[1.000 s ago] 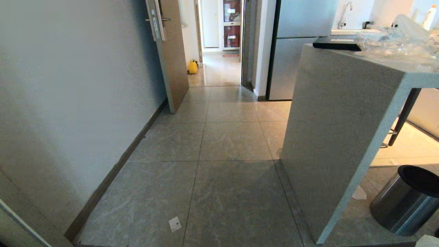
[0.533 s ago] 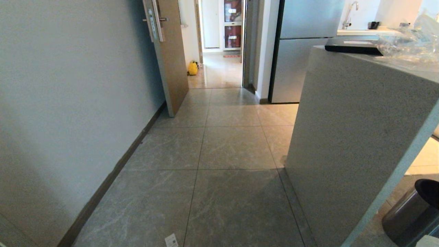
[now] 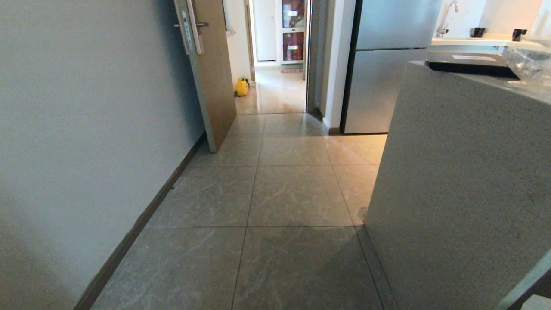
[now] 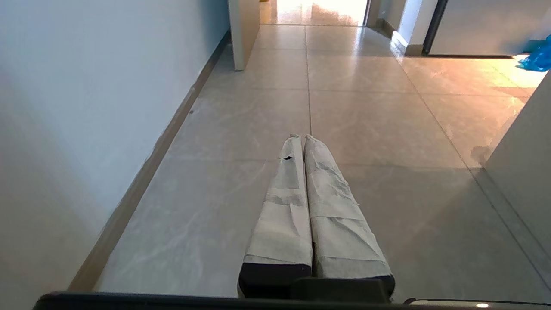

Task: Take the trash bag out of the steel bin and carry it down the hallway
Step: Put the trash bag at the door

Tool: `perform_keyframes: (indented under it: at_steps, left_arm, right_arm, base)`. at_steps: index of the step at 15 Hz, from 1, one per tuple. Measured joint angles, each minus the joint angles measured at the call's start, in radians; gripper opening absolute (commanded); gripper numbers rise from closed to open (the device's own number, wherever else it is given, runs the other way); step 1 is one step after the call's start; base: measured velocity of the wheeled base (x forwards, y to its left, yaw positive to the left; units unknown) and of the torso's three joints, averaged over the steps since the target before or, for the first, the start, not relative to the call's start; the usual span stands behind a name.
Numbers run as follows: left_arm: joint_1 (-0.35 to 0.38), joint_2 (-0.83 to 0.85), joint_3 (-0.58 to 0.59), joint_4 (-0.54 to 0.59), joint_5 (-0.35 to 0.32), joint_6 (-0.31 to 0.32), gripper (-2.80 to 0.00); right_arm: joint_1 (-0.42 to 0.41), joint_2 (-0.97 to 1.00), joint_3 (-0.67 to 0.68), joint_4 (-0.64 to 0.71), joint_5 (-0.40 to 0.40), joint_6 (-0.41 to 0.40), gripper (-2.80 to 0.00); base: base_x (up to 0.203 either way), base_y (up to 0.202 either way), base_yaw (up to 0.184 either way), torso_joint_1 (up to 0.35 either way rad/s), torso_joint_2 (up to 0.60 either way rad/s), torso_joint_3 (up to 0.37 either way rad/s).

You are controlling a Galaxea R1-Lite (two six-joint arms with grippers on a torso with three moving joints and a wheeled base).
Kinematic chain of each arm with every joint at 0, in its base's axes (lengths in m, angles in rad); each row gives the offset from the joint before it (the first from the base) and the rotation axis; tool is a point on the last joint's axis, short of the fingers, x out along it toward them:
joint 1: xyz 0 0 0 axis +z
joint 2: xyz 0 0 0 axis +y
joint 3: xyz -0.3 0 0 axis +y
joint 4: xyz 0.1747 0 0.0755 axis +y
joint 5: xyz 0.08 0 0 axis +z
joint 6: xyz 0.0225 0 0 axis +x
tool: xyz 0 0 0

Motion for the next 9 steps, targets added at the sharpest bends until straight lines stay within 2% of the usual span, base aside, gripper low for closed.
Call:
perform_keyframes:
  at_steps: [9]
  left_arm:
    - [0.0,0.0,0.0,0.001,0.0,0.001,-2.8]
  right_arm:
    - [0.0,0.0,0.0,0.0,0.0,0.0,-2.8]
  base:
    - [0.188,0.0,0.001,0.002,0.0,0.003]
